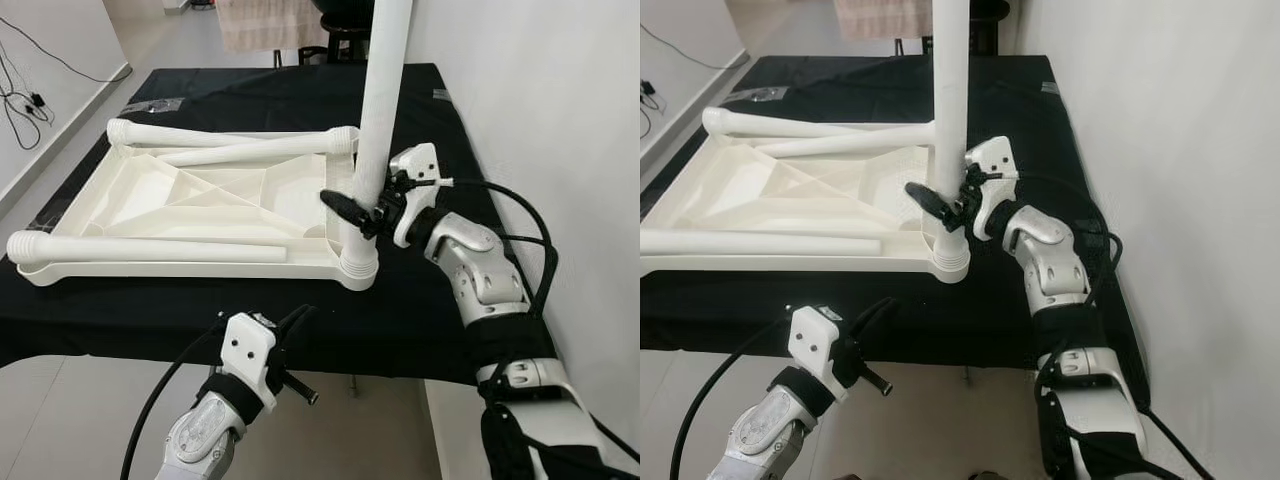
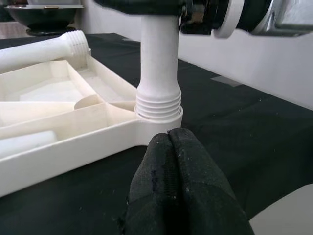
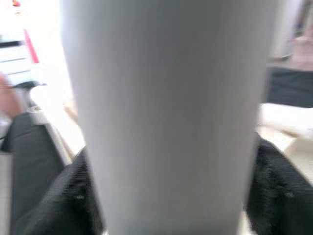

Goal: Building children table

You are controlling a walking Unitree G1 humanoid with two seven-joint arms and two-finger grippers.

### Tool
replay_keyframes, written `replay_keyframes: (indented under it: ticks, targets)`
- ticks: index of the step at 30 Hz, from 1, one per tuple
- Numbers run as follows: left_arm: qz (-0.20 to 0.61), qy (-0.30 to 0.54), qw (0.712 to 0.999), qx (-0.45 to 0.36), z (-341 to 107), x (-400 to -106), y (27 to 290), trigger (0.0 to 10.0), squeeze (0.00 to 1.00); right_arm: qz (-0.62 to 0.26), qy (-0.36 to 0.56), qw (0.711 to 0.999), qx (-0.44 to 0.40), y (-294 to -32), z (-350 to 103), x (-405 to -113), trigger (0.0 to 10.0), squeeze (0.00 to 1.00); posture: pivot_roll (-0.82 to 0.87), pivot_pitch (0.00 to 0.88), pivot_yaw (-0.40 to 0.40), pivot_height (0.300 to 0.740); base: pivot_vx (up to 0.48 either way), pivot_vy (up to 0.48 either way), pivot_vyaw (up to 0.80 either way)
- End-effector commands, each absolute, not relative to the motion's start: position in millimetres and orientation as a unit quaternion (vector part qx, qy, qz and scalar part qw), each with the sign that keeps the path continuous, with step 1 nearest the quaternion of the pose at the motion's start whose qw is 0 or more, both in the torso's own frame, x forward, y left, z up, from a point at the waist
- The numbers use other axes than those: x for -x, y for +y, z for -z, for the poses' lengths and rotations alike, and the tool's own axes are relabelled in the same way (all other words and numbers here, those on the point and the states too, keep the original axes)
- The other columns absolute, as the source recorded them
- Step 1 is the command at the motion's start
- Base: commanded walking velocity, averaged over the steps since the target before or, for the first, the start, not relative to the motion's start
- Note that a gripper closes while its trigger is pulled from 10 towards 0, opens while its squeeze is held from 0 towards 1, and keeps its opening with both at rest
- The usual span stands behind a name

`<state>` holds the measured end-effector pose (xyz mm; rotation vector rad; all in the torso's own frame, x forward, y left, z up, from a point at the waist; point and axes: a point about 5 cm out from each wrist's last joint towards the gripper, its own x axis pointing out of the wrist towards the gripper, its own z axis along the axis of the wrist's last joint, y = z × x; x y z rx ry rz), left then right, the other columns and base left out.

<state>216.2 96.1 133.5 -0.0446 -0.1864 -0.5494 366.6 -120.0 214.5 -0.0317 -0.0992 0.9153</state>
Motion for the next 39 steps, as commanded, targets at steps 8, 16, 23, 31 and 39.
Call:
replay_keyframes:
  ticks: [8, 16, 23, 31, 39]
  targets:
    - [0.274, -0.081, 0.958, 0.027, -127, -215, 93, 10.0, 0.00, -0.510, -0.044, 0.859, 0.013, -103, -218, -374, 0.0, 0.00, 0.11, 0.095, -0.005, 0.740, 0.000, 0.000, 0.00]
    - [0.274, -0.082, 0.958, 0.033, -128, -212, 92, 10.0, 0.00, -0.403, -0.025, 0.914, 0.038, -119, -200, -380, 0.0, 0.00, 0.10, 0.106, -0.009, 0.740, 0.000, 0.000, 0.00]
    - [0.274, -0.084, 0.957, 0.035, -133, -209, 94, 10.0, 0.00, -0.129, 0.022, 0.991, 0.005, -123, -141, -334, 0.0, 0.00, 0.09, 0.141, 0.017, 0.740, 0.000, 0.000, 0.00]
    - [0.274, -0.084, 0.957, 0.035, -134, -209, 95, 10.0, 0.00, -0.127, -0.003, 0.992, 0.019, -108, -156, -356, 9.5, 0.00, 0.09, 0.145, 0.012, 0.740, 0.000, 0.000, 0.00]
    - [0.270, -0.086, 0.958, 0.034, -134, -211, 96, 10.0, 0.00, -0.201, -0.049, 0.978, 0.009, -98, -185, -362, 10.0, 1.00, 0.10, 0.146, 0.006, 0.740, 0.000, 0.000, 0.00]
